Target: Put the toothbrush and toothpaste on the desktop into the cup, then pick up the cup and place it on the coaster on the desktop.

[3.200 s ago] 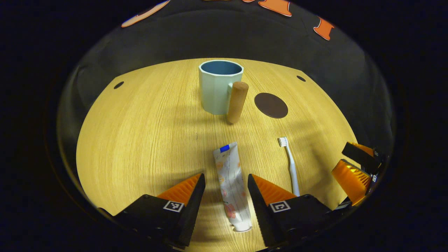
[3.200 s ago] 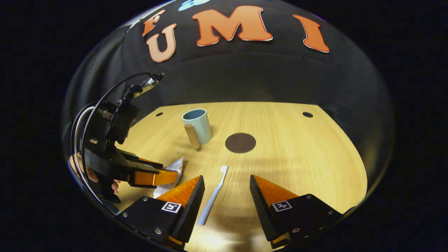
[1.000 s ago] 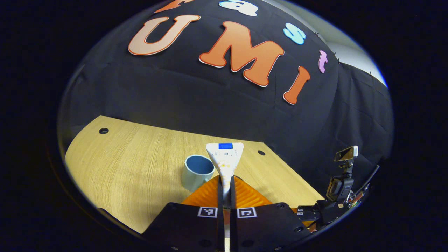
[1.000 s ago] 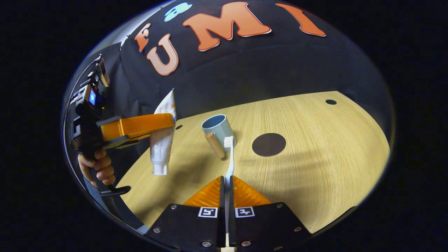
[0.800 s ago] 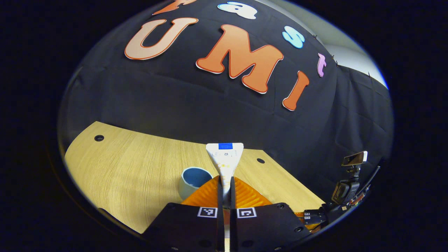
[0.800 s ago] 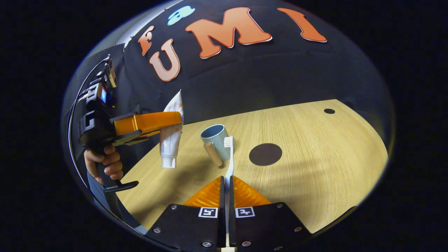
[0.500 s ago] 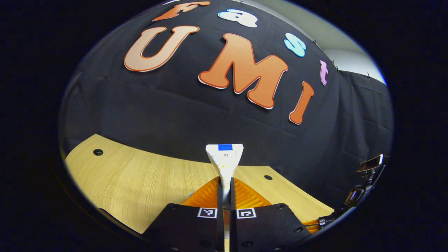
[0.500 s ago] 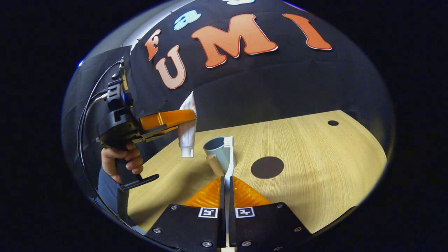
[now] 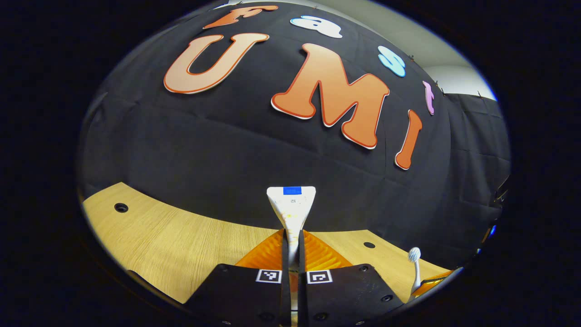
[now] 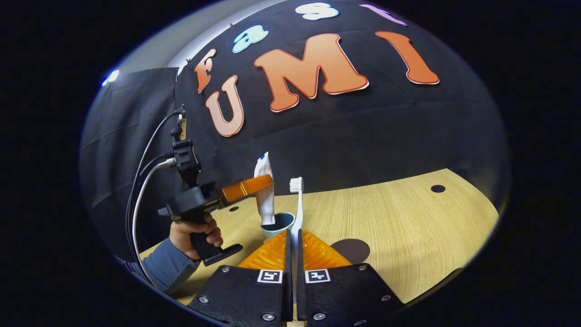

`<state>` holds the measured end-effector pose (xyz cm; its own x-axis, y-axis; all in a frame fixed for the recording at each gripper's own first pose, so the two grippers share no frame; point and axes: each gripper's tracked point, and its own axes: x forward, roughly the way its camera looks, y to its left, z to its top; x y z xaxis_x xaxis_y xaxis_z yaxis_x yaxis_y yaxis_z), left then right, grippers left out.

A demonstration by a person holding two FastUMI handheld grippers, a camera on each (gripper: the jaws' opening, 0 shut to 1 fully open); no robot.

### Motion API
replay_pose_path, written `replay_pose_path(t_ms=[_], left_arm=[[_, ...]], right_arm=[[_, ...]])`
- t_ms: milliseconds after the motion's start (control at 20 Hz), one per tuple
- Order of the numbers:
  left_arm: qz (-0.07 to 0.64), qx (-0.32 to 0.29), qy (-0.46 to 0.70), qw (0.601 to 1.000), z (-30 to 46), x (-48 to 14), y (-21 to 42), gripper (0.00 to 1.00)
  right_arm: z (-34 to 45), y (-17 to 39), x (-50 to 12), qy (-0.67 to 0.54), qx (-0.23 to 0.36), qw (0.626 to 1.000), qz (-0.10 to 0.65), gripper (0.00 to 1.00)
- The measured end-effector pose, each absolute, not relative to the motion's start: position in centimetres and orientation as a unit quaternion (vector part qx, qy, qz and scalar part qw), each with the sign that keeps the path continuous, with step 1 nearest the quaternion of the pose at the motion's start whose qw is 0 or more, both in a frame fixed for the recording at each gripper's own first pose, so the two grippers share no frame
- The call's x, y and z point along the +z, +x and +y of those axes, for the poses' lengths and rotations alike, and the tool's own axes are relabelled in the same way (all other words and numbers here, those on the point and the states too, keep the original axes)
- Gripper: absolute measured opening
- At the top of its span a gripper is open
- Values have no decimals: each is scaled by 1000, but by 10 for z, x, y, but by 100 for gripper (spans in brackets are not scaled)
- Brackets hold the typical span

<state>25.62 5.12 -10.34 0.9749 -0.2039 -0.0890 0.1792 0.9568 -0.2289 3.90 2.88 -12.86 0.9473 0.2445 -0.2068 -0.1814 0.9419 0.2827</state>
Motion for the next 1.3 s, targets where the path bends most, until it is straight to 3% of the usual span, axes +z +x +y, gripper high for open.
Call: replay_pose_path(t_ms=[500,550,600,900,1000,1050,1100,1150,1200,1300], left_arm=[[70,-86,-115,987,59,-145,265,7],[72,-85,-119,987,60,-148,263,12],[74,-87,-125,986,61,-149,262,8],[120,-99,-134,979,57,-173,236,16],[123,-100,-132,979,57,-173,230,31],[119,-99,-133,979,60,-168,225,33],[118,-105,-136,978,59,-165,221,46],[119,-109,-137,977,59,-164,216,53],[119,-112,-132,978,60,-162,210,68],[112,-100,-116,982,71,-155,201,83]], right_arm=[[30,81,-112,142,103,982,72,4],[31,85,-109,139,106,982,65,4],[32,90,-108,137,105,983,60,4],[48,120,-105,145,115,981,50,4],[55,129,-104,143,118,982,46,4],[57,133,-102,145,118,981,43,4],[57,137,-100,148,118,981,39,4],[59,141,-98,151,119,981,34,4],[59,146,-94,154,119,981,27,4],[58,155,-87,156,117,981,9,4]])
